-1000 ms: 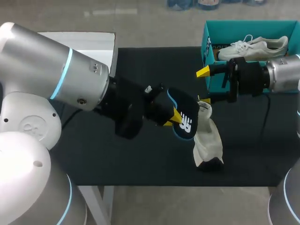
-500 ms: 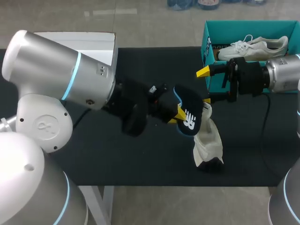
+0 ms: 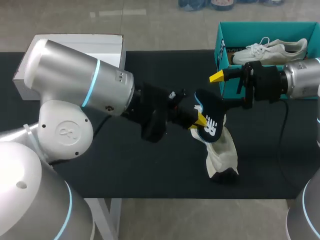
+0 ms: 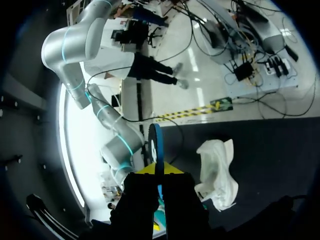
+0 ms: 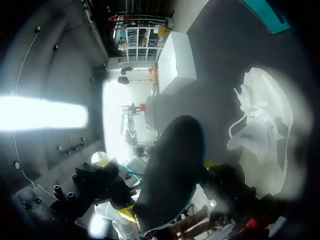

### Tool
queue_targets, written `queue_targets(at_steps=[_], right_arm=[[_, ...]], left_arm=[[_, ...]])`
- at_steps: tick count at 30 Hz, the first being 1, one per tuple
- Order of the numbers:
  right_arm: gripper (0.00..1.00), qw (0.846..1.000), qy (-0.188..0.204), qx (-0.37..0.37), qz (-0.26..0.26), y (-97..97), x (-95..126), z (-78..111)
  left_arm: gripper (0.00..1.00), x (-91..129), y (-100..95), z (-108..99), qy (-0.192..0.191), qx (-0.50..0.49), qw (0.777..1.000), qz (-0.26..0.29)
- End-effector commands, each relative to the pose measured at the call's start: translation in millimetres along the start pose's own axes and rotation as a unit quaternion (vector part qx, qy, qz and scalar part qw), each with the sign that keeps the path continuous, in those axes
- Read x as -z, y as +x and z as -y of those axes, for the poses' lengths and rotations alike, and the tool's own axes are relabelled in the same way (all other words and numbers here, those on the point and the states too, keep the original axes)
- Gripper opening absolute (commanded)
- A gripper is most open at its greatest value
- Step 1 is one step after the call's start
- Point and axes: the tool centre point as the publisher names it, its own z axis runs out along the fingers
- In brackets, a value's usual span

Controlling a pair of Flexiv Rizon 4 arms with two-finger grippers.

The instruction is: Take the shoe out of the shoebox, open the shoe tongue, remove and reinsert the insole, then place the shoe into the shoebox

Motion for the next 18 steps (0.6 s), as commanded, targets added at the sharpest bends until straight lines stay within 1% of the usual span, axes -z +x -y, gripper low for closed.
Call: queue_targets(at_steps=[1,4,5,6,7,8,18], right_arm=[[1.0,1.0,-0.001,0.0,0.001,0.0,-1,0.9],[0.99,1.0,-0.001,0.0,0.001,0.0,-1,0.9],[0.48,1.0,-0.001,0.0,0.001,0.0,-1,0.9],[0.39,1.0,-0.001,0.0,0.001,0.0,-1,0.9],[0.07,1.0,-0.001,0.0,0.001,0.0,-1,0.9],[0.0,1.0,-0.001,0.0,0.001,0.0,-1,0.9],[0.0,1.0,-0.001,0.0,0.001,0.0,-1,0.9]], left_arm=[[0.0,-24,-4.0,-11,0.002,-0.003,1.0,0.0],[0.0,-25,-3.9,-12,0.001,-0.003,1.0,0.001],[0.0,-25,-3.1,-13,0.0,-0.002,1.0,0.0],[0.0,-26,-2.3,-13,0.0,-0.002,1.0,0.0],[0.0,-26,-1.2,-14,-0.002,0.0,1.0,-0.001],[0.0,-26,-0.5,-14,-0.002,0.001,1.0,-0.002],[0.0,-23,6.7,-15,-0.014,0.012,1.0,-0.005]])
